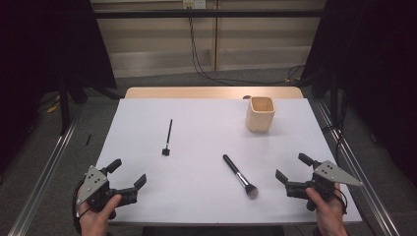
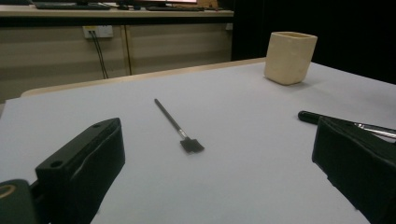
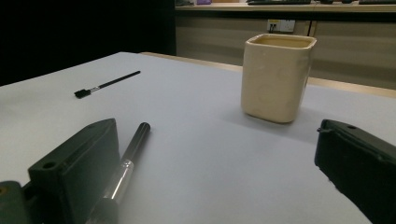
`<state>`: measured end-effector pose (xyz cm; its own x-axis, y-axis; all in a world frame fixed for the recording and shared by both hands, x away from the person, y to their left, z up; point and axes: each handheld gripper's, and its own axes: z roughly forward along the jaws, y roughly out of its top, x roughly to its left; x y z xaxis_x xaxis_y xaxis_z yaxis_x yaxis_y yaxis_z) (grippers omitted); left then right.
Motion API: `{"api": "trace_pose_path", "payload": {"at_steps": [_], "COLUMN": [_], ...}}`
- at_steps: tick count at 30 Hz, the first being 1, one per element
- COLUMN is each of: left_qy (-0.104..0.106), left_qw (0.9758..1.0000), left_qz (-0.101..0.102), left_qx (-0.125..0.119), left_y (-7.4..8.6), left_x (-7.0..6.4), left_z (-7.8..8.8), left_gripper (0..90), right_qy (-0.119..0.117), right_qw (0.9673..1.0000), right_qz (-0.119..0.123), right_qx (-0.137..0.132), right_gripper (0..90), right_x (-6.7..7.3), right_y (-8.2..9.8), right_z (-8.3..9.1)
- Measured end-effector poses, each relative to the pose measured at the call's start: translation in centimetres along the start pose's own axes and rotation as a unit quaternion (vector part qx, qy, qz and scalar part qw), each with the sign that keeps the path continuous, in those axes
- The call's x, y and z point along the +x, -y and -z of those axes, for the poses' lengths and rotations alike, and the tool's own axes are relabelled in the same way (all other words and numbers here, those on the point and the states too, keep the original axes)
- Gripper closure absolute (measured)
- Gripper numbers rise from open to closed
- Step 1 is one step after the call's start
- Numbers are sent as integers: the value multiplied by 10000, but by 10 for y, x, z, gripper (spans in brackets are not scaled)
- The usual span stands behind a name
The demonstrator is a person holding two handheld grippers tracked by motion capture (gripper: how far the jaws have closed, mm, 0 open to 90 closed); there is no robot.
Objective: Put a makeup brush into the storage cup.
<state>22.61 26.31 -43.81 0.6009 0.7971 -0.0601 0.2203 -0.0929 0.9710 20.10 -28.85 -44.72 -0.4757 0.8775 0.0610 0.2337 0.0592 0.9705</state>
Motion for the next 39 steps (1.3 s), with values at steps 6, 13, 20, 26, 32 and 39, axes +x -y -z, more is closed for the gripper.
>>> {"api": "trace_pose_path", "payload": {"at_steps": [6,13,20,26,32,39], "left_qy": [12,-32,52,116,191,174], "left_qw": [9999,9999,9993,9990,9993,9993], "left_qz": [12,7,196,-131,-140,-192], "left_qx": [128,159,318,408,286,267], "left_y": [1,-3,-8,-17,-29,-40], "left_x": [1,-1,-4,-3,-4,-1], "left_z": [-4,-11,-23,-37,-49,-60], "left_gripper": [29,29,30,37,37,36], "right_qy": [-55,-101,-127,-105,-135,-161], "right_qw": [10000,9999,9999,9999,9999,9998], "right_qz": [-10,-34,4,-63,-50,-49], "right_qx": [14,33,76,104,88,103], "right_gripper": [0,0,0,0,0,0], "right_x": [2,5,7,5,6,6], "right_y": [1,1,1,2,1,2], "right_z": [0,-2,-2,-5,-4,-4]}}
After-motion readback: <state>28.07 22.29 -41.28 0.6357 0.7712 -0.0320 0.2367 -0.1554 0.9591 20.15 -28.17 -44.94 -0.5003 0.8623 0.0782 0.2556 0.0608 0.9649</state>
